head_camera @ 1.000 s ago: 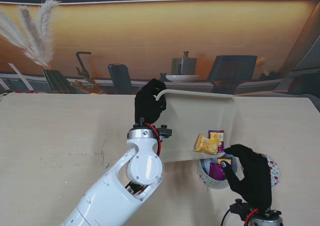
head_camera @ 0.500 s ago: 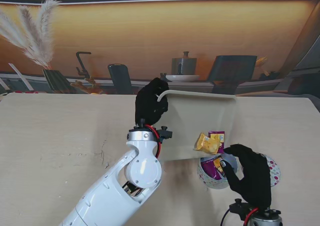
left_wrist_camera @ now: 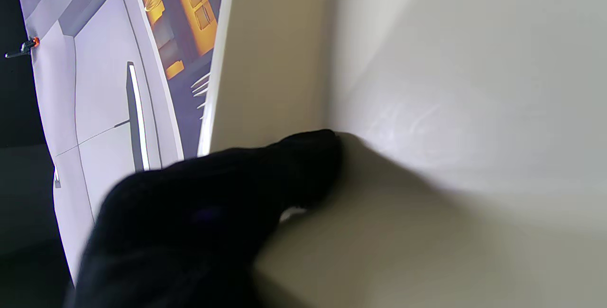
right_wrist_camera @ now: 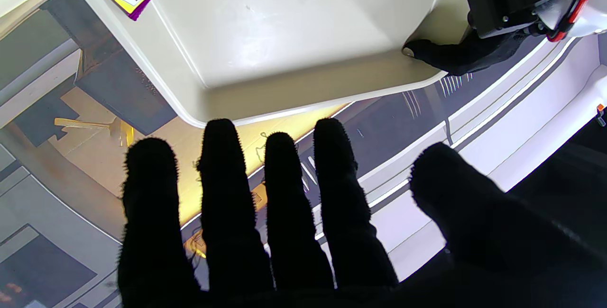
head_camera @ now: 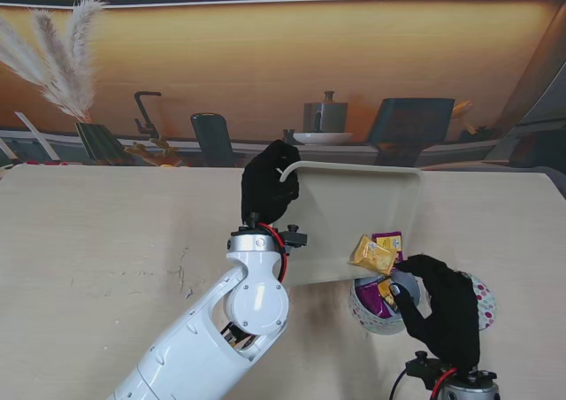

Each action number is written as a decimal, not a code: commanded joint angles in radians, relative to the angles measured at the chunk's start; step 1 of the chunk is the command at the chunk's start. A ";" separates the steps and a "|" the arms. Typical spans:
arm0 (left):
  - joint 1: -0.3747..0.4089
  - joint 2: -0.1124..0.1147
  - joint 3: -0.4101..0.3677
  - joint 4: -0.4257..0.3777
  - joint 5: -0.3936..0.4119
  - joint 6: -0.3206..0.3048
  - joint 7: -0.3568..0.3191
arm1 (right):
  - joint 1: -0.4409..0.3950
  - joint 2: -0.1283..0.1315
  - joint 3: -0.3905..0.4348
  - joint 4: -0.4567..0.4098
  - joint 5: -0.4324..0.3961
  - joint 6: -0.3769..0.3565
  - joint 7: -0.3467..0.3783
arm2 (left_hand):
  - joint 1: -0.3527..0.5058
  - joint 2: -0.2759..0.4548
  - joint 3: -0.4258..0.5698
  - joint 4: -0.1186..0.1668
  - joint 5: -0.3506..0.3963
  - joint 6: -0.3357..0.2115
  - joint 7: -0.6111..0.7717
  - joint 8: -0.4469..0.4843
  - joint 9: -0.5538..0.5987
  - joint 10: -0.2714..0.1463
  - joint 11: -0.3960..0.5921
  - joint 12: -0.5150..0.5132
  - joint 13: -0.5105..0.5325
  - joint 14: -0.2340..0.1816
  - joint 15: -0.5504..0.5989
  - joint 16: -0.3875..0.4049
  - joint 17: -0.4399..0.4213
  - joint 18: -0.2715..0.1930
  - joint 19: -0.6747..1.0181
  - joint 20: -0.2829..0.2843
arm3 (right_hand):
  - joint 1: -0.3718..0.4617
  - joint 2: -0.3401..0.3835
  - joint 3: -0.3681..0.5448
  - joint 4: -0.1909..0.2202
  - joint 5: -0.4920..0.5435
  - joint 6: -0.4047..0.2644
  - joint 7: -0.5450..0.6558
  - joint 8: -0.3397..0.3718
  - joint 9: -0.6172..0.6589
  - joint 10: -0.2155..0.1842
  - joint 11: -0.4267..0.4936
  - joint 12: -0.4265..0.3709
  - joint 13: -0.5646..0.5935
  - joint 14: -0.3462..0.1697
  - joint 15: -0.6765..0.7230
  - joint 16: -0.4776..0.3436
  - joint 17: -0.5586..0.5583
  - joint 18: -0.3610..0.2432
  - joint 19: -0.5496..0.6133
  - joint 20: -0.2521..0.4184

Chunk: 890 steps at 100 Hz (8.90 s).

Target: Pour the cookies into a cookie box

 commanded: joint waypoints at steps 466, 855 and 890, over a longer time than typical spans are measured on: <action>0.069 0.146 -0.440 0.245 -0.109 0.554 -0.532 | 0.088 0.013 -0.055 0.037 0.031 0.047 0.161 | -0.089 0.280 -0.448 0.351 -0.094 -0.021 -0.397 -0.513 -0.317 -0.169 -0.228 -0.602 -0.263 -0.058 -0.293 -0.204 -0.097 -0.040 0.050 0.022 | -0.014 -0.001 -0.014 0.028 0.000 -0.002 -0.017 -0.007 -0.004 0.003 0.007 0.002 -0.021 0.034 0.009 0.008 -0.021 0.016 0.005 -0.003; 0.852 0.316 -0.737 -0.409 0.366 -0.346 -0.809 | 0.348 0.165 0.204 0.341 -0.060 0.332 1.192 | -0.168 0.521 -1.133 0.136 -0.323 -0.039 -0.779 -0.662 -0.645 -0.295 -0.498 -0.717 -0.656 -0.334 -0.904 -0.381 -1.039 -0.282 -1.103 -0.040 | -0.159 -0.207 -0.213 0.031 -0.617 -0.160 -0.435 -0.007 -0.558 -0.163 -0.585 -0.249 -0.627 -0.172 -0.335 -0.130 -0.377 -0.041 -0.458 -0.001; 0.857 0.316 -0.752 -0.412 0.348 -0.345 -0.823 | 0.345 0.170 0.199 0.320 -0.059 0.320 1.237 | -0.160 0.519 -1.131 0.136 -0.320 -0.039 -0.778 -0.662 -0.647 -0.295 -0.499 -0.719 -0.654 -0.333 -0.901 -0.381 -1.037 -0.282 -1.106 -0.037 | -0.137 -0.240 -0.209 0.030 -0.624 -0.155 -0.385 0.029 -0.548 -0.139 -0.564 -0.240 -0.586 -0.133 -0.276 -0.113 -0.291 0.013 -0.361 0.026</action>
